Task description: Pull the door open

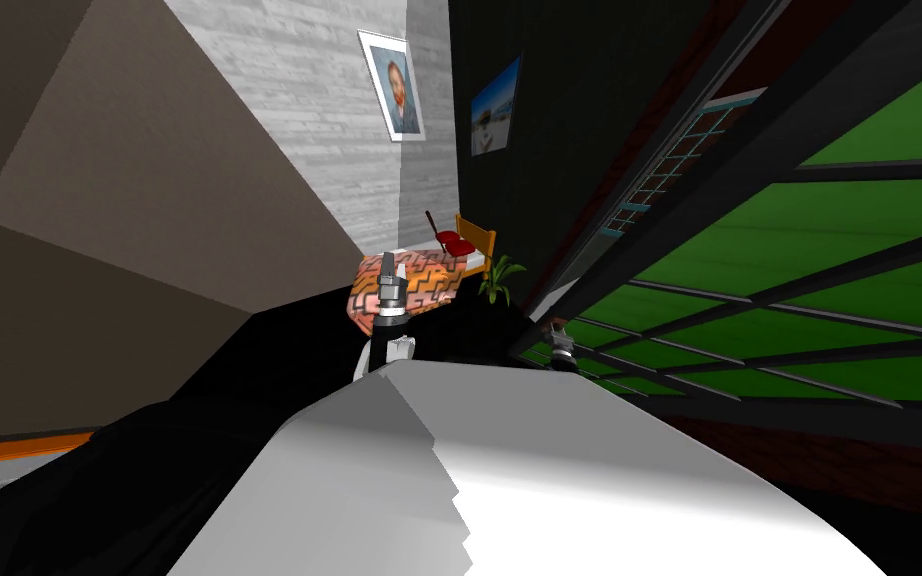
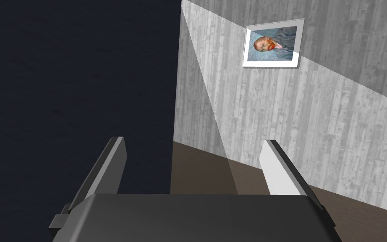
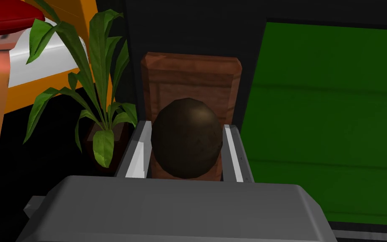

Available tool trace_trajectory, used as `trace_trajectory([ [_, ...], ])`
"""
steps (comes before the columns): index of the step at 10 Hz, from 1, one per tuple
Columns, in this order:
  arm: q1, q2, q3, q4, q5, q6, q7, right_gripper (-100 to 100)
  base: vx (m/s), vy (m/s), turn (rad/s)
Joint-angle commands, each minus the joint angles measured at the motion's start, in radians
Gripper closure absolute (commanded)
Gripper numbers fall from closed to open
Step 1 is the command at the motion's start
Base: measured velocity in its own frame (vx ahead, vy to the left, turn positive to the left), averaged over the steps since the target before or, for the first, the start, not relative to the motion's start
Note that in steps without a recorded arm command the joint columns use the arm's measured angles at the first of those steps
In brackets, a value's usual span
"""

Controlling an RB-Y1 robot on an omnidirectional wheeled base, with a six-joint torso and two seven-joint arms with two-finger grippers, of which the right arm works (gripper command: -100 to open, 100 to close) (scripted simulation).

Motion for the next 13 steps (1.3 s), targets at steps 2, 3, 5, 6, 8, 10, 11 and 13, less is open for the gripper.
trace_trajectory([
  [2, 0.016, -0.013, 0.026, -0.017, 0.016, -0.014, -0.022, 100, -0.183, -0.009, 0.051],
  [3, 0.021, -0.021, 0.04, -0.022, 0.024, -0.022, -0.034, 100, -0.196, -0.022, 0.049],
  [5, 0.033, -0.035, 0.068, -0.032, 0.041, -0.036, -0.057, 100, -0.215, -0.028, 0.056],
  [6, 0.038, -0.041, 0.08, -0.036, 0.049, -0.042, -0.068, 100, -0.196, -0.028, 0.053],
  [8, 0.047, -0.052, 0.1, -0.044, 0.061, -0.053, -0.085, 100, -0.197, -0.017, 0.042],
  [10, 0.049, -0.053, 0.118, -0.031, 0.072, -0.065, -0.097, 100, -0.101, -0.021, 0.033],
  [11, 0.051, -0.057, 0.123, -0.033, 0.076, -0.069, -0.101, 100, -0.182, -0.05, 0.049],
  [13, 0.063, -0.072, 0.147, -0.042, 0.092, -0.089, -0.121, 100, -0.173, -0.025, 0.032],
])
